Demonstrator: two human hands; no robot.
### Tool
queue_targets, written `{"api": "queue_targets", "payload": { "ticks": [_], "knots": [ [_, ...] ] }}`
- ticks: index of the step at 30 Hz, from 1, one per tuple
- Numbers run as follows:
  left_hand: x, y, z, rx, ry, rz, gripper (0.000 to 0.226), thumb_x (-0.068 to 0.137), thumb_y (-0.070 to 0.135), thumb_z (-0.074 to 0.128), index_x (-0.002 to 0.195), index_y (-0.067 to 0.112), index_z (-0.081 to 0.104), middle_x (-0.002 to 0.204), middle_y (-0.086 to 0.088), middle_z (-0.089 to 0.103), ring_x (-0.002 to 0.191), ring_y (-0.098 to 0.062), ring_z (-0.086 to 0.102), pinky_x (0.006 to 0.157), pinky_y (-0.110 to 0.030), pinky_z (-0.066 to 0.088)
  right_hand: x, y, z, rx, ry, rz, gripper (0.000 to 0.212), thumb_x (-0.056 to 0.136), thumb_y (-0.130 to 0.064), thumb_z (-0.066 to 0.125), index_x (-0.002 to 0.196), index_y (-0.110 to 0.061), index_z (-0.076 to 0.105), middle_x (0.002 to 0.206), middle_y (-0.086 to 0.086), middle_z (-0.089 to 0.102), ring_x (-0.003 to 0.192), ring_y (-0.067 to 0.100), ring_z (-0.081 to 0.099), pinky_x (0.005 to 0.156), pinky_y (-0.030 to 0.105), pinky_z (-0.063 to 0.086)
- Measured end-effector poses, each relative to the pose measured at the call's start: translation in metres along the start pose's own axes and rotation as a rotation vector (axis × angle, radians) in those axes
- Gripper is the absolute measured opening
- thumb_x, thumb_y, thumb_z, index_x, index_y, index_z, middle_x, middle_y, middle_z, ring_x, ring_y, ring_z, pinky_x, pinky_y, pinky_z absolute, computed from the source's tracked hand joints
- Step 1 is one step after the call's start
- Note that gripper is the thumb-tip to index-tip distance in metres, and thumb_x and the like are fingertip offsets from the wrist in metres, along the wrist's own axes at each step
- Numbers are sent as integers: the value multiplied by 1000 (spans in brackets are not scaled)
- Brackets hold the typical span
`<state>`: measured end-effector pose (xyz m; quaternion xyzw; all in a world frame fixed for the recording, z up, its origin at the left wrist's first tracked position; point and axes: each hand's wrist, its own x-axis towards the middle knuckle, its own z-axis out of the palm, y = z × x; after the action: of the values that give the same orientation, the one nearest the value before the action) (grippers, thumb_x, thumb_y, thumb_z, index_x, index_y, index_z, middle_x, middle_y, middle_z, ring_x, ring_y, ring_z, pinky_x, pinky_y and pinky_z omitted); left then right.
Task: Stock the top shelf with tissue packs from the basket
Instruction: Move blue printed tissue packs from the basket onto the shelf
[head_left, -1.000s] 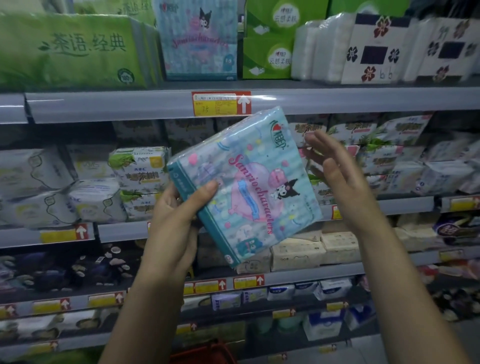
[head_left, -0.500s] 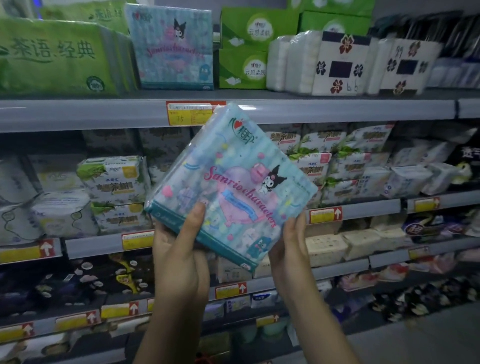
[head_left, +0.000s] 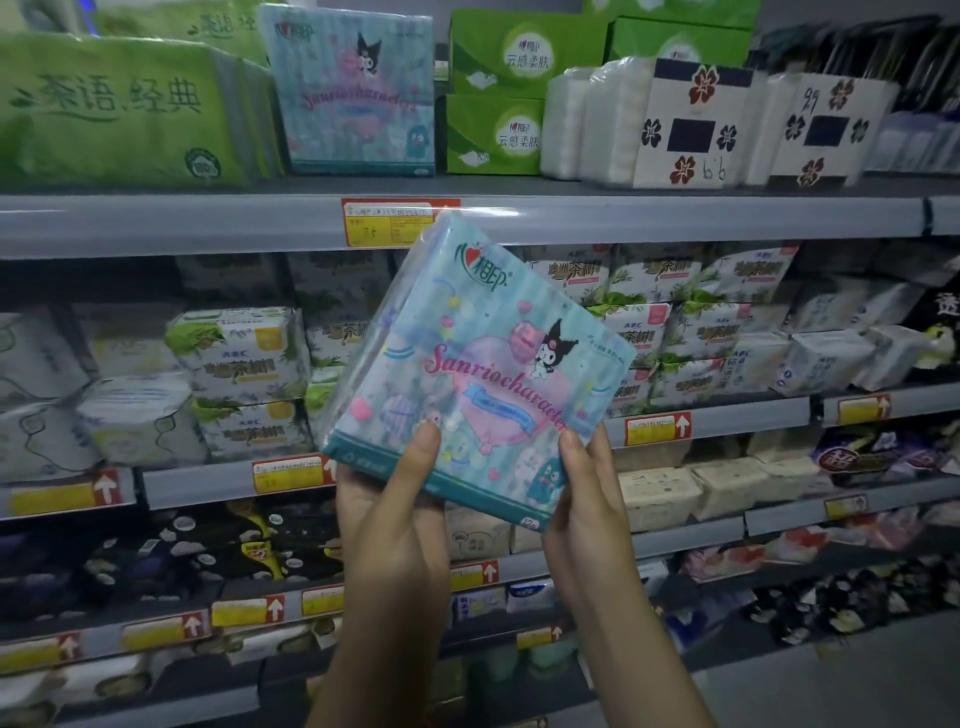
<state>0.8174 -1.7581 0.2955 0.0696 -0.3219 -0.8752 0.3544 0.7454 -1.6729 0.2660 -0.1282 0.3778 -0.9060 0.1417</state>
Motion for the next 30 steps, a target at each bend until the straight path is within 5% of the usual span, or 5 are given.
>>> {"api": "queue_targets", "payload": {
  "ticks": [11,15,19,26,30],
  "knots": [
    [13,15,-25,173,-33,34,54,72,11,70,123,18,54,106,11,73,96,-5,69,69,-19,56,0,0,9,57,-26,-19,46,79,-16,53,124,-26,54,105,-2,72,94,14,69,66,29,58],
    [25,39,-40,222,-97,33,105,37,46,94,130,19,52,115,0,70,98,-14,70,68,-26,57,6,-10,5,10,-50,-50,37,78,-15,52,113,-26,57,96,-6,74,87,10,70,64,27,57],
    [36,52,-47,321,-142,21,105,41,50,93,132,18,52,131,-5,62,117,-20,62,80,-29,57,14,-25,4,-106,-104,-102,37,78,-17,55,114,-25,57,97,-6,73,89,11,69,68,30,58],
    [45,66,-44,427,-201,73,98,43,59,89,127,23,55,127,3,65,117,-15,62,80,-24,55,28,-47,12,-263,-168,-150,70,67,-24,69,134,-19,48,111,-2,68,98,17,68,70,33,58],
    [51,77,-37,507,-251,35,103,45,55,90,132,13,54,126,-5,65,108,-17,67,73,-24,56,36,-48,19,-365,-226,-159,82,55,-44,85,129,-28,52,117,-7,67,106,19,65,76,35,58]
  ]
}}
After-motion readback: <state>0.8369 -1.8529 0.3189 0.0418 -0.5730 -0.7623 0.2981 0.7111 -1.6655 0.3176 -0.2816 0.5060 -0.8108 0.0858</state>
